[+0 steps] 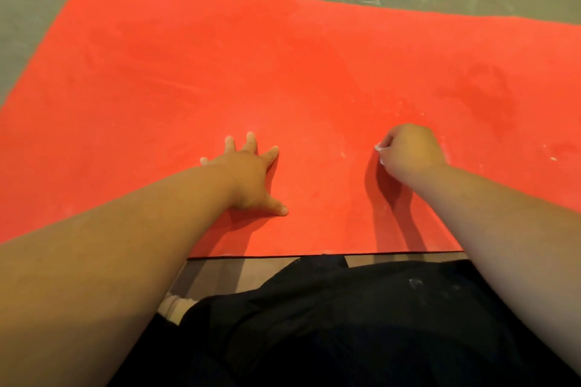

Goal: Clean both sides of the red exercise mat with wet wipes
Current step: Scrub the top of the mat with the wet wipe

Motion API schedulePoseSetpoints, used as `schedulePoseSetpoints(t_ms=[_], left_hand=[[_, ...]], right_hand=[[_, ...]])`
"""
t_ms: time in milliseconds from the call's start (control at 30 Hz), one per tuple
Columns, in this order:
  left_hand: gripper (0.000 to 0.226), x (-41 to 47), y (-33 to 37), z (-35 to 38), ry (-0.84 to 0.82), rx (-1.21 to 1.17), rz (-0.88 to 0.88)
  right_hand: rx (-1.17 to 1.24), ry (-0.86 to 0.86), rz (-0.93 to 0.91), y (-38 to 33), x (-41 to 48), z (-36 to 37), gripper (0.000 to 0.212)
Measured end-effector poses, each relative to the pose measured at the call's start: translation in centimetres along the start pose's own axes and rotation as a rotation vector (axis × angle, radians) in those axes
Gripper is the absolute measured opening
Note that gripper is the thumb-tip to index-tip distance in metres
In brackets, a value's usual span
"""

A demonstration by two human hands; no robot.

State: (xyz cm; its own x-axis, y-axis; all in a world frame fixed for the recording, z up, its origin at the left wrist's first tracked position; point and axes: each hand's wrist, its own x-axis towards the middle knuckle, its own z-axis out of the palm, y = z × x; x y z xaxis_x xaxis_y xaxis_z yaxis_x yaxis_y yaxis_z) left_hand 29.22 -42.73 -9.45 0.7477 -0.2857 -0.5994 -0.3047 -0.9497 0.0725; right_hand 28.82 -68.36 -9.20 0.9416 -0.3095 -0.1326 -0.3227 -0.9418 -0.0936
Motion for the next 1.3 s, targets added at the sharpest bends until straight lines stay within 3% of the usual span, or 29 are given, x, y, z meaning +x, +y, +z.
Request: schedulePoseSetpoints(t_ms=[233, 467, 700, 967, 1200, 1300], left_hand=[[0.121, 0.0, 0.3, -0.3, -0.024, 0.017, -0.006], [0.120, 0.1, 0.3, -0.1, -0.012, 0.009, -0.005], [0.121, 0.4, 0.5, -0.3, -0.032, -0.001, -0.020], [0.121, 0.2, 0.5, -0.5, -0.038, -0.024, -0.025], [0.122, 0.3, 0.4, -0.4, -0.034, -0.023, -0.021], [0.121, 0.2, 0.5, -0.4, -0.034, -0.022, -0.024]], right_hand=[[0.100, -0.178, -0.387, -6.6, -3.9, 1.7, 0.023], [0.115, 0.021, -0.081, -2.3, 0.7, 0.3, 0.020], [0.133, -0.142, -0.330, -4.7, -2.8, 1.1, 0.021], [0.222, 0.051, -0.079, -4.9, 2.9, 1.0, 0.020], [0.018, -0.196, -0.516, -4.5, -1.9, 0.5, 0.023], [0.122, -0.157, -0.380, -3.9, 0.8, 0.4, 0.017]])
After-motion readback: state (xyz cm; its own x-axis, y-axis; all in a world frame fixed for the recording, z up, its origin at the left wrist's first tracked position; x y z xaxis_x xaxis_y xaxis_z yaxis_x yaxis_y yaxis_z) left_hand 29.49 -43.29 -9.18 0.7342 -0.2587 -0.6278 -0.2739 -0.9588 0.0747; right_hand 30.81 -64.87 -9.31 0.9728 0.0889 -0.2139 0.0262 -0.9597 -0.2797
